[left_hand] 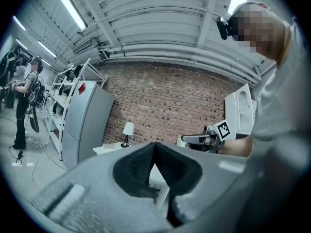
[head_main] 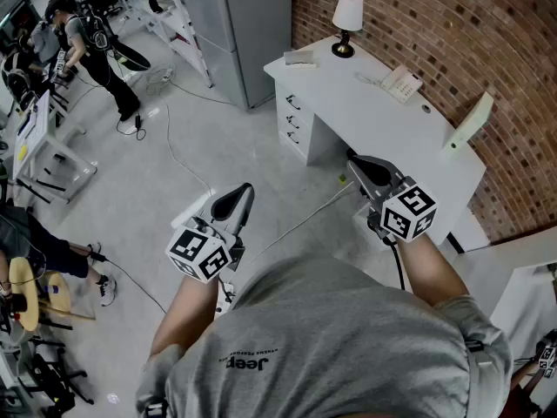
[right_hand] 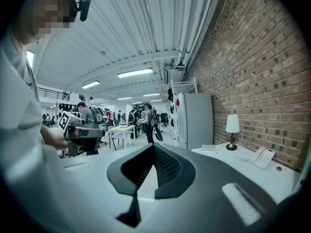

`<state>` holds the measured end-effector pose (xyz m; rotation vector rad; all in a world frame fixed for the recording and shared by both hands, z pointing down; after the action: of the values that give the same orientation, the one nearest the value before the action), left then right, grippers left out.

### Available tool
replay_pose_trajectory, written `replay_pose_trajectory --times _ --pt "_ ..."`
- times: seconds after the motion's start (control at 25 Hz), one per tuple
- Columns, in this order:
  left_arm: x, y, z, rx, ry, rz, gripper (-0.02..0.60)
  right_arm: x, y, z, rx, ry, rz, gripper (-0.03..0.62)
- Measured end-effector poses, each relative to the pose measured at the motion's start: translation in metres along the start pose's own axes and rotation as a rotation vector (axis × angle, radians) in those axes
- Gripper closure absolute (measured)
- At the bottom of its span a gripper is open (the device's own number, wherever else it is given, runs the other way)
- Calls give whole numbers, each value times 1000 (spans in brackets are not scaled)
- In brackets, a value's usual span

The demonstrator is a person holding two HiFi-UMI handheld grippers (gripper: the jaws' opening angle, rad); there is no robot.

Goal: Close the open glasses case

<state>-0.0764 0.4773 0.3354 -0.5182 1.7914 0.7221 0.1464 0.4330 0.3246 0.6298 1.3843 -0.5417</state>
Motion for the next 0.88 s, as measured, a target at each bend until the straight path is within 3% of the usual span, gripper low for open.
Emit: replay_pose_trajectory --times 0.88 --pt "-5 -56 25 -5 -31 1 584 16 21 58 0 -29 20 585"
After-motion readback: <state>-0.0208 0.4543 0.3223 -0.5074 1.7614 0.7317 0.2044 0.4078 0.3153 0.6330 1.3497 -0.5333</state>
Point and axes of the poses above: the fingertips, and each gripper's own axes: y backward along the fingers, z to its right, x out of its top, the point moved 2 cm from there along y, backward along the fingers, and after that the axes turned 15 degrees about z, right-handed, at the moved point
